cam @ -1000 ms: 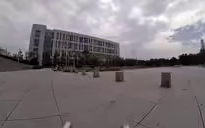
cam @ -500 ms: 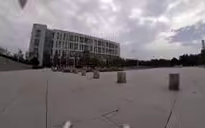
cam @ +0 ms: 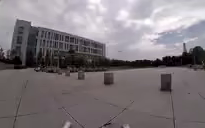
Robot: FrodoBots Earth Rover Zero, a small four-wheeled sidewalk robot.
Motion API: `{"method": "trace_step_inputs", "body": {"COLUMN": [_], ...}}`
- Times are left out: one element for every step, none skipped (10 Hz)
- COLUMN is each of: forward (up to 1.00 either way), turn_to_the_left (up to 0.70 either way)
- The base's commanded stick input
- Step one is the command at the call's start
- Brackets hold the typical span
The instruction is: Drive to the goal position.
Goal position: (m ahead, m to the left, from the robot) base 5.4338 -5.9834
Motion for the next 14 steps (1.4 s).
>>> {"method": "trace_step_inputs", "body": {"forward": [0.70,0.70,0.70,0.70,0.70,0.70,0.70,0.70,0.70,0.70,0.70,0.70,0.70,0.70], "turn_to_the_left": [0.00,0.00,0.00,0.00,0.00,0.00,0.00,0.00,0.00,0.00,0.00,0.00,0.00,0.00]}}
